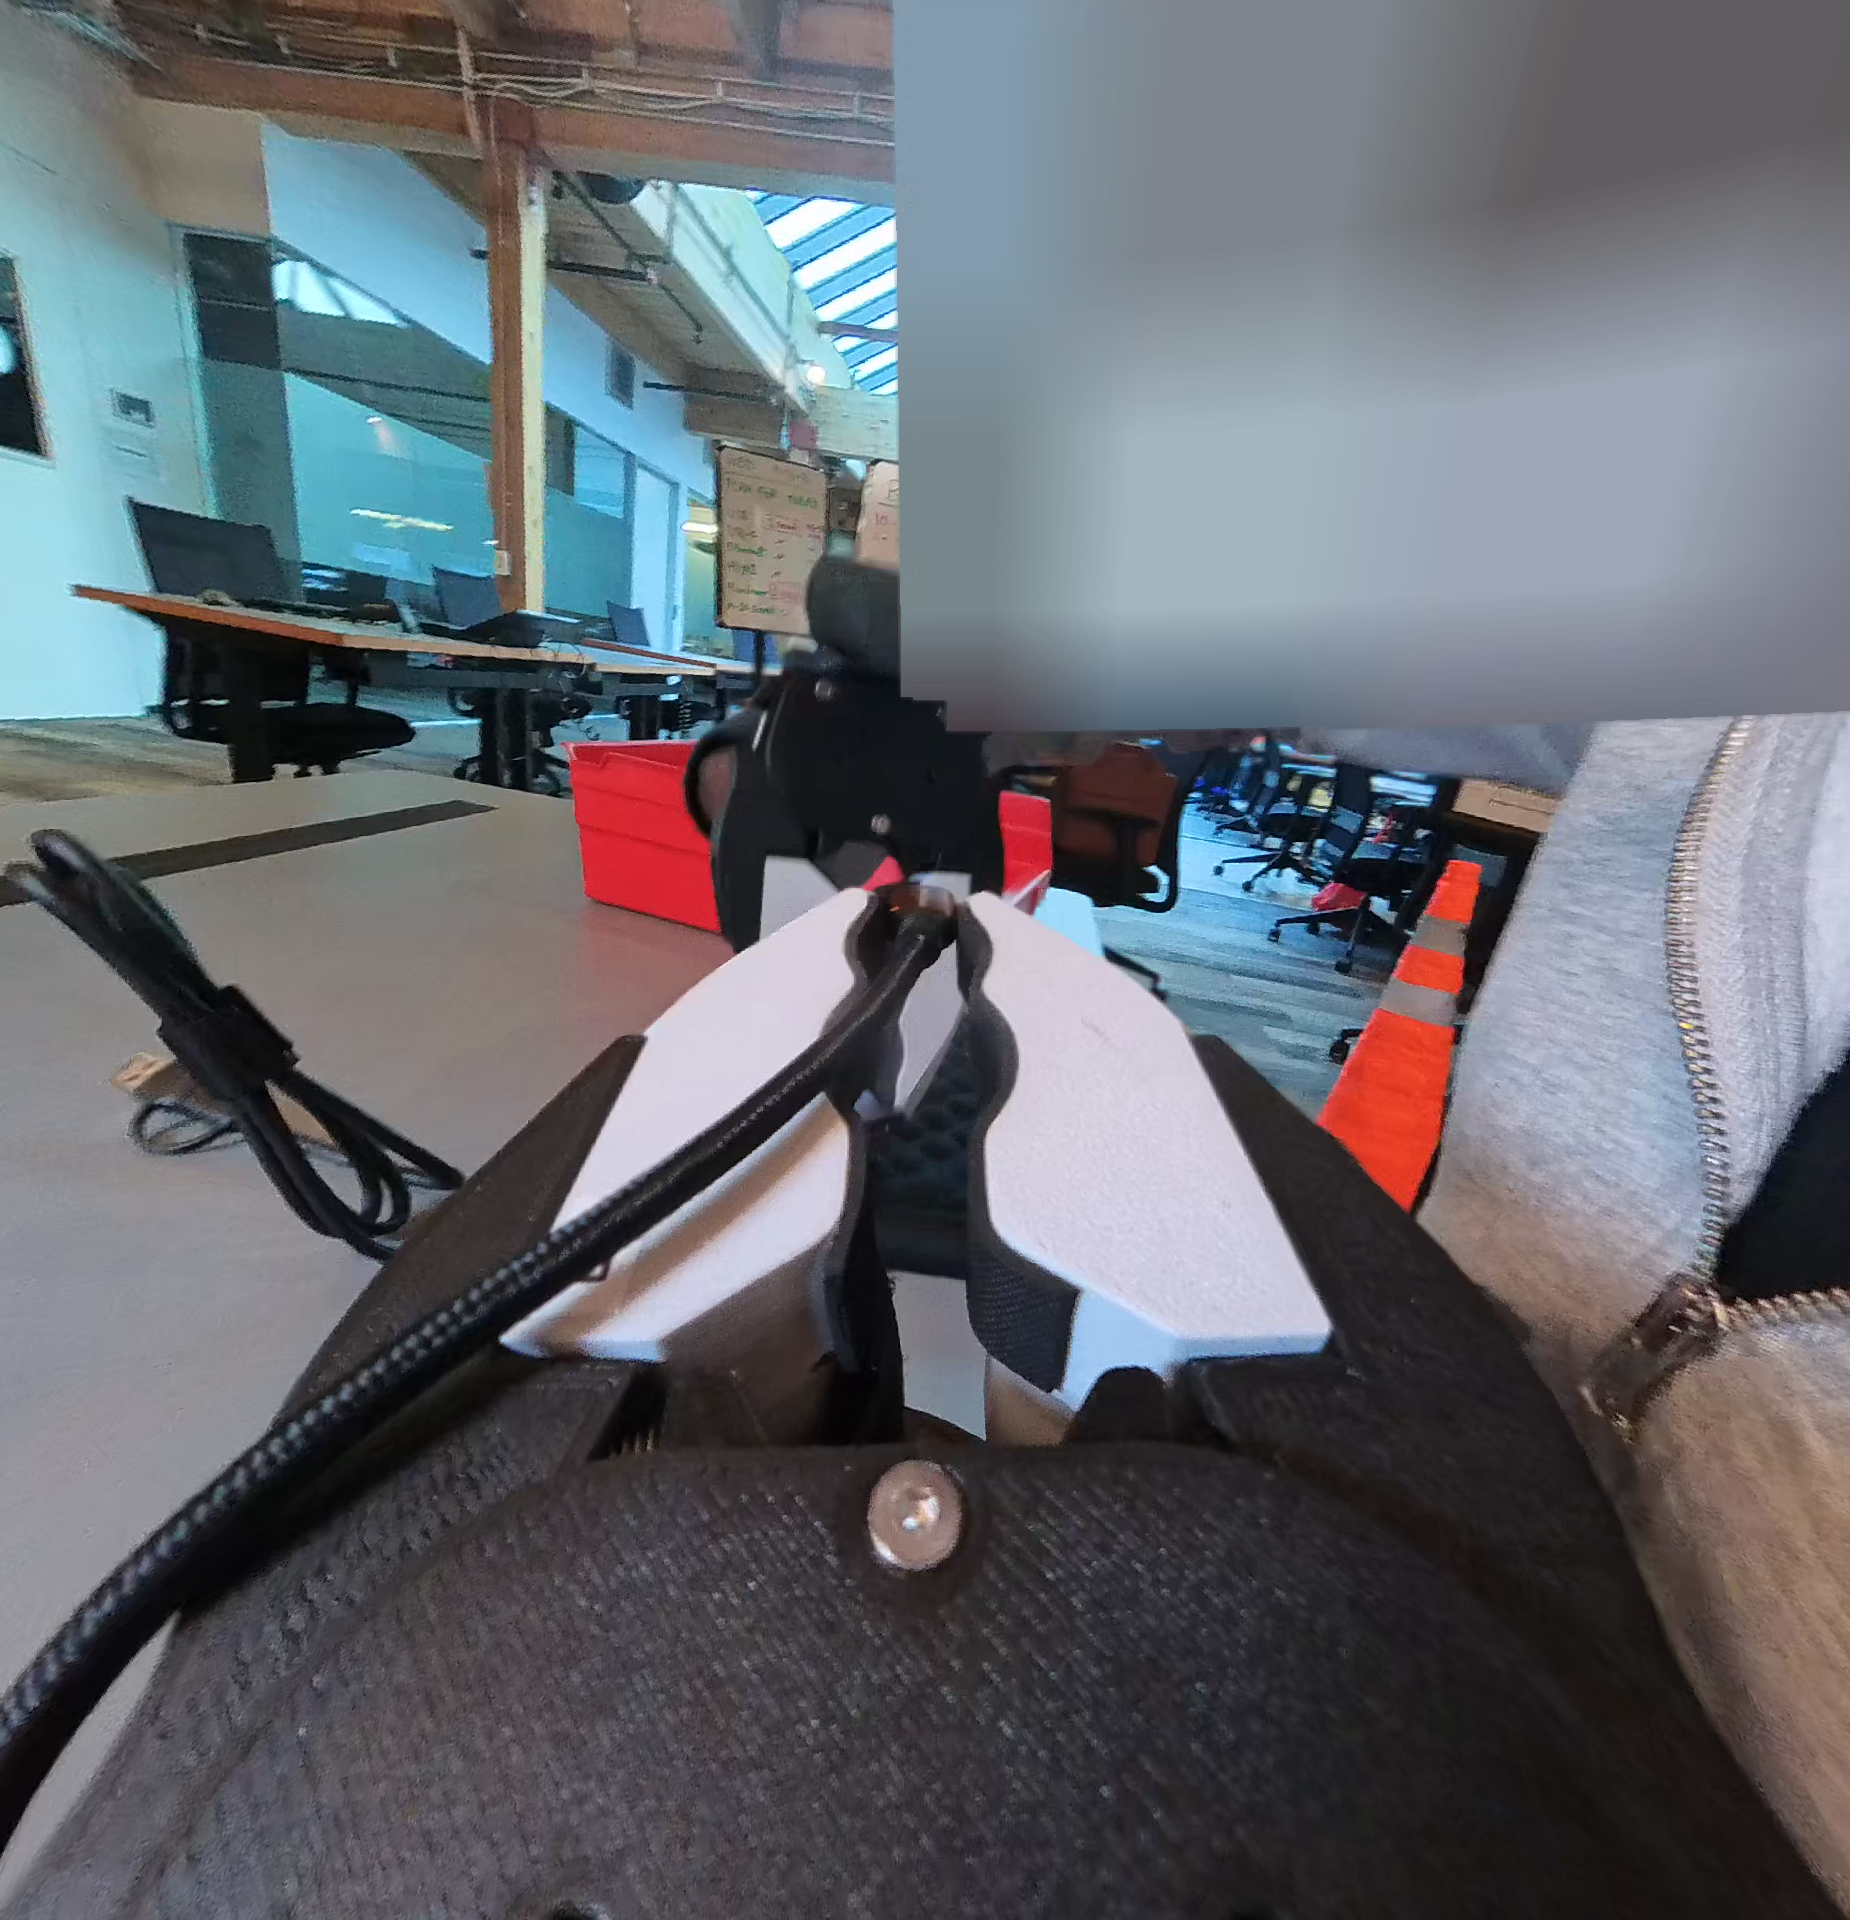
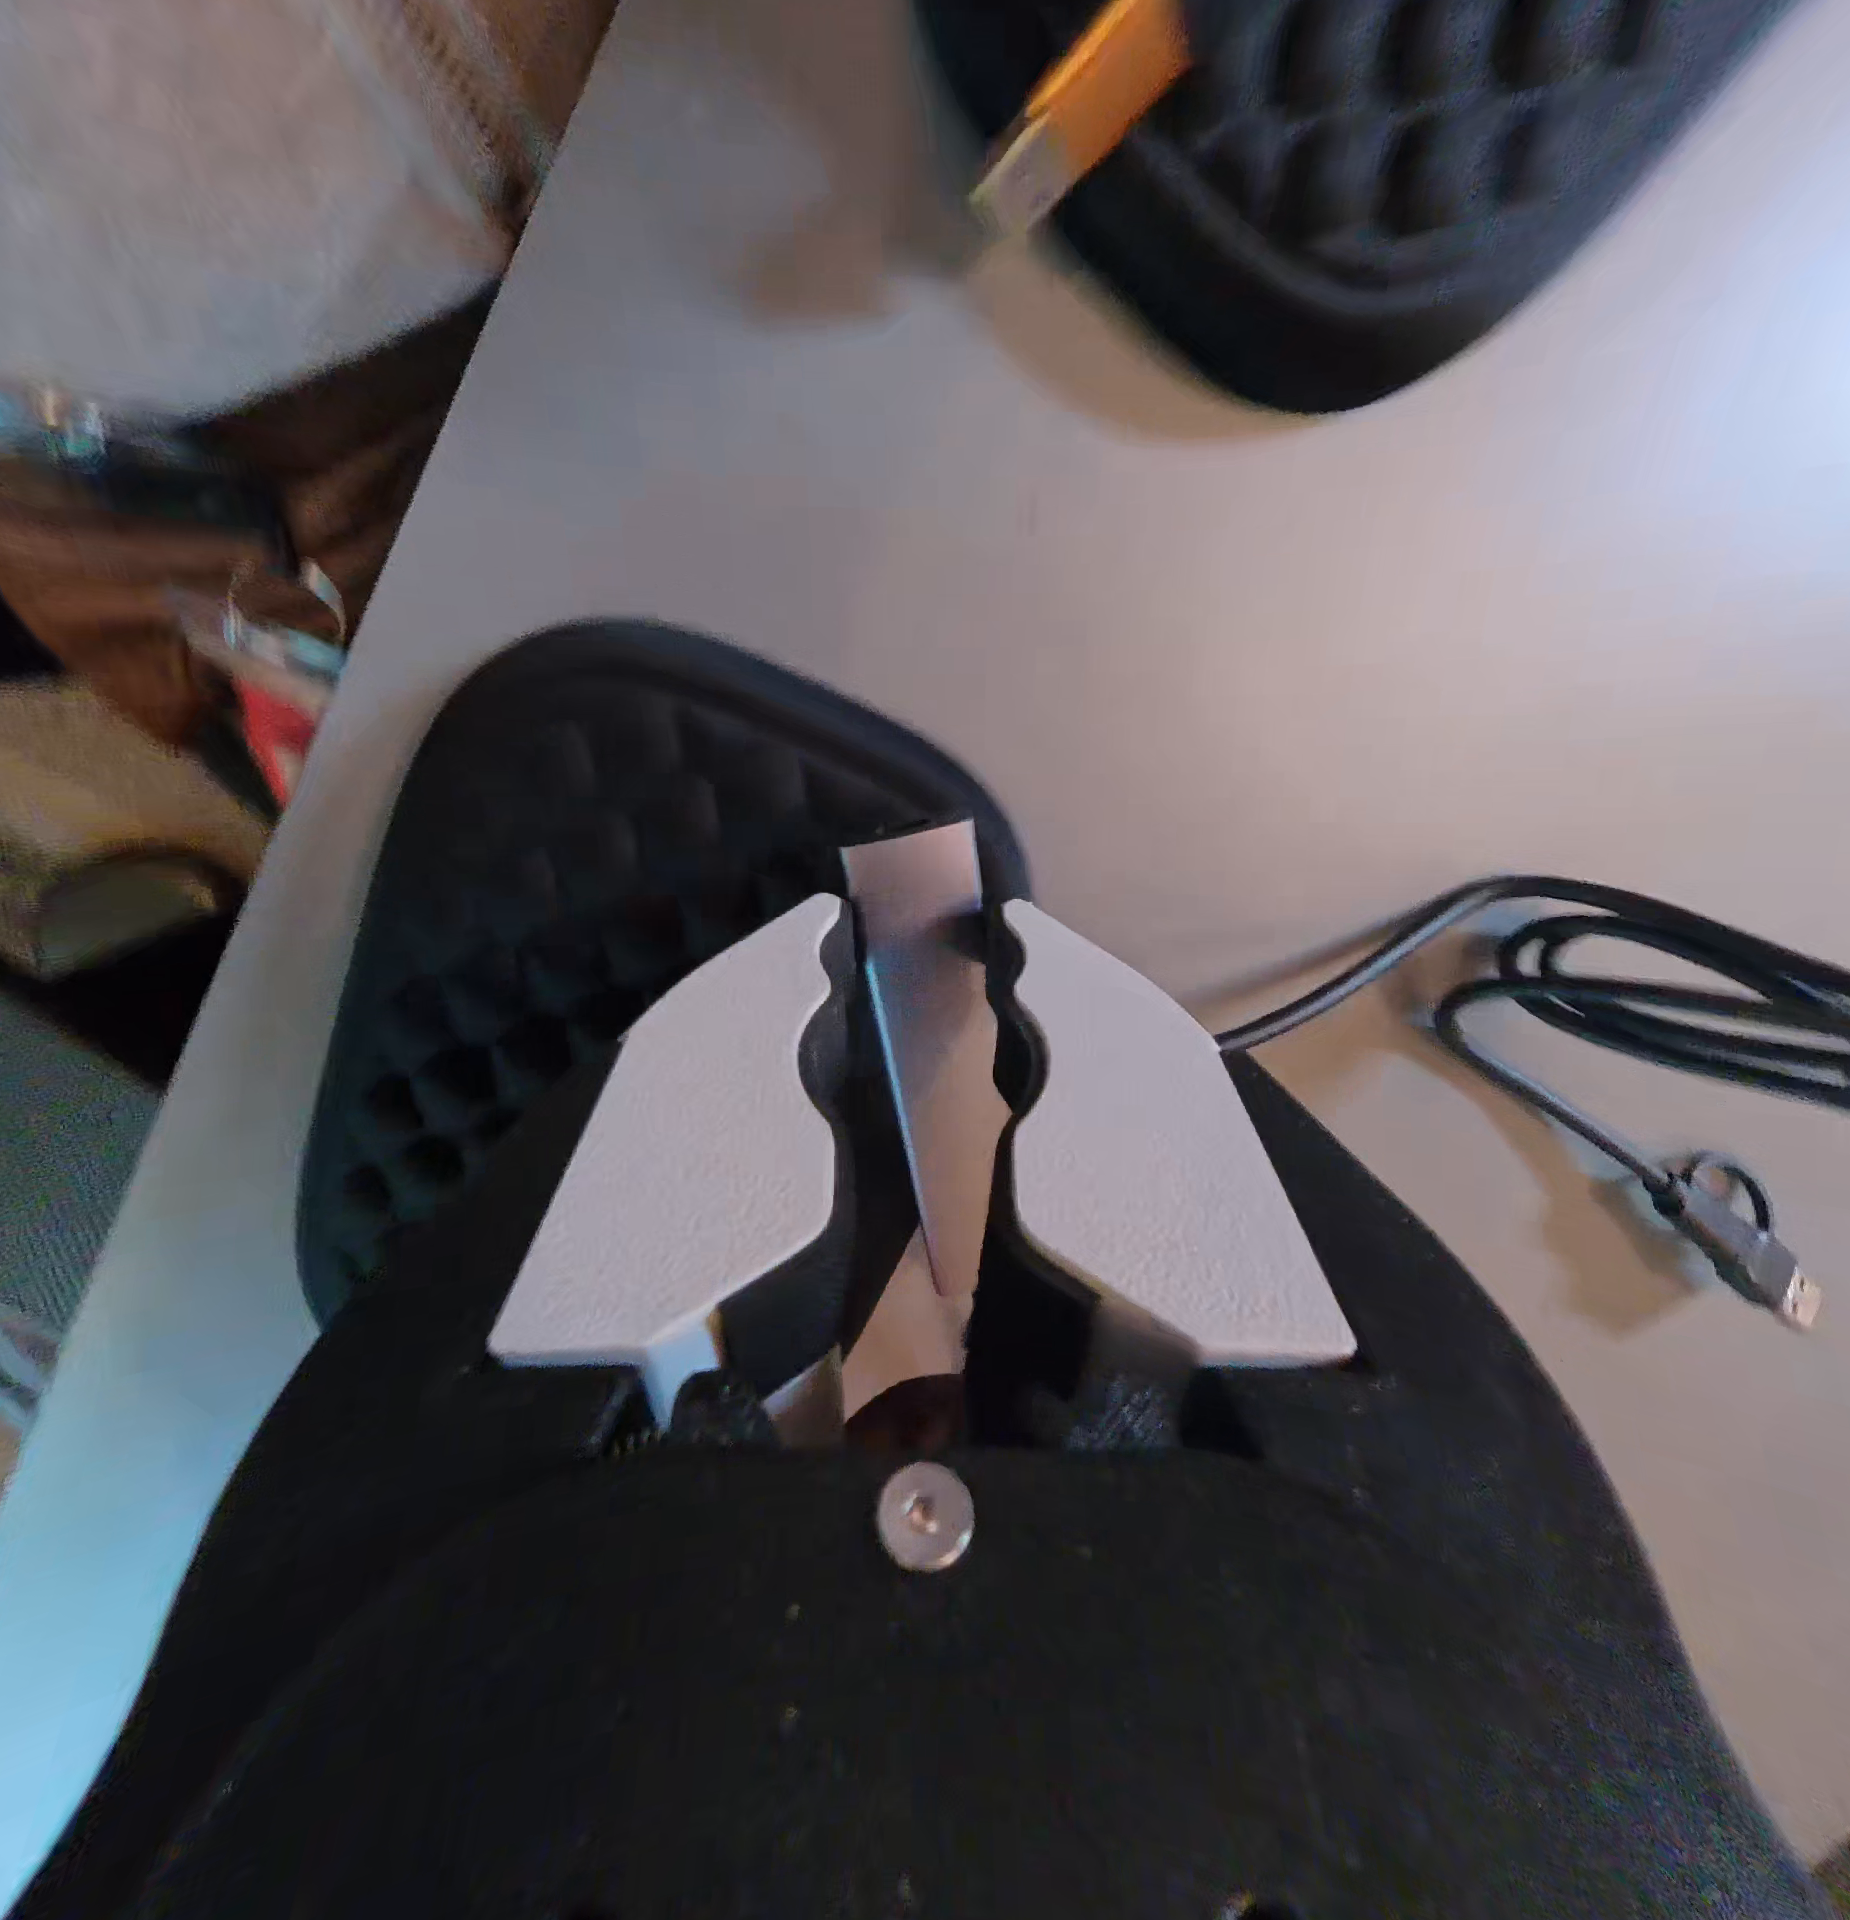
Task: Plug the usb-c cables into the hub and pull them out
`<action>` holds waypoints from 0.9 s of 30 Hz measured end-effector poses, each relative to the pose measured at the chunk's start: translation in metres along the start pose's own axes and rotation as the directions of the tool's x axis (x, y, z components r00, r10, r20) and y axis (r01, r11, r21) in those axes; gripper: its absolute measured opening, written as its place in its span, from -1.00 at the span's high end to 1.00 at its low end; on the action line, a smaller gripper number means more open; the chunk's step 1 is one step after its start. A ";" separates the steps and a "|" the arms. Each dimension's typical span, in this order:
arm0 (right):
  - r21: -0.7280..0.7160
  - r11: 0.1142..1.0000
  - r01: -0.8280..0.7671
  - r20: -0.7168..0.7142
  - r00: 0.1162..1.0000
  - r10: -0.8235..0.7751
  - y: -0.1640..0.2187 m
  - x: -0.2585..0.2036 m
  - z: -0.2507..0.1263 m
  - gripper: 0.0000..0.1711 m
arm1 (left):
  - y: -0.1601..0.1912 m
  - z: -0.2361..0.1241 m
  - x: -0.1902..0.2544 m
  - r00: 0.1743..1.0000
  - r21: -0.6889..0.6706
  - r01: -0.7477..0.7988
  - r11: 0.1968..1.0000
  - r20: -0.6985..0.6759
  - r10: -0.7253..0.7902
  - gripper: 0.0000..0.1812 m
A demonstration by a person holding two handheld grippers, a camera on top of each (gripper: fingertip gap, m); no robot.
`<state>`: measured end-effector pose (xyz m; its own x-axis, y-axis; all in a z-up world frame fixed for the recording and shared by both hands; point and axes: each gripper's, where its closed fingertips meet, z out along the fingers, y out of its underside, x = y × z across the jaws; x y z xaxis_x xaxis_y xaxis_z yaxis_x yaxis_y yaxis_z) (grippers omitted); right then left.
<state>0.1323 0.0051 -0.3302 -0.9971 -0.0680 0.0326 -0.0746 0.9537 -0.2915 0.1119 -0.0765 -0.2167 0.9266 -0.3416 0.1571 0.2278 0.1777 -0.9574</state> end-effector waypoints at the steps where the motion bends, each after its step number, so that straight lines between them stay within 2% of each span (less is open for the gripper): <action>1: 0.057 0.996 -0.070 -0.021 0.997 0.071 -0.007 0.006 -0.006 0.72 | 0.001 0.001 -0.004 1.000 -0.012 -0.003 1.000 0.030 0.004 0.85; 4: 0.211 0.936 -0.280 -0.066 0.952 0.300 -0.022 0.020 -0.026 0.73 | 0.010 0.007 -0.012 0.990 -0.095 -0.047 0.994 0.126 0.058 0.85; 7: 0.249 0.897 -0.364 -0.154 0.900 0.408 -0.023 0.026 -0.036 0.73 | 0.023 0.014 -0.015 0.973 -0.211 -0.108 0.971 0.176 0.146 0.85; 11: 0.308 0.837 -0.452 -0.129 0.852 0.508 -0.039 0.021 -0.039 0.74 | 0.033 0.019 -0.017 0.959 -0.293 -0.139 0.946 0.200 0.202 0.85; 20: 0.340 0.864 -0.370 -0.173 0.879 0.444 -0.055 0.019 -0.044 0.74 | 0.035 0.020 -0.011 0.972 -0.291 -0.138 0.947 0.145 0.187 0.85; 27: 0.314 0.915 -0.255 -0.350 0.865 0.361 -0.052 0.025 -0.048 0.74 | 0.035 0.020 -0.014 0.978 -0.291 -0.091 0.952 0.152 0.140 0.85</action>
<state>0.1116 -0.0324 -0.2685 -0.8852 0.3875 0.2573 0.1822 0.7978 -0.5747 0.1131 -0.0472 -0.2475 0.9840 -0.1688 0.0564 0.0455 -0.0678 -0.9967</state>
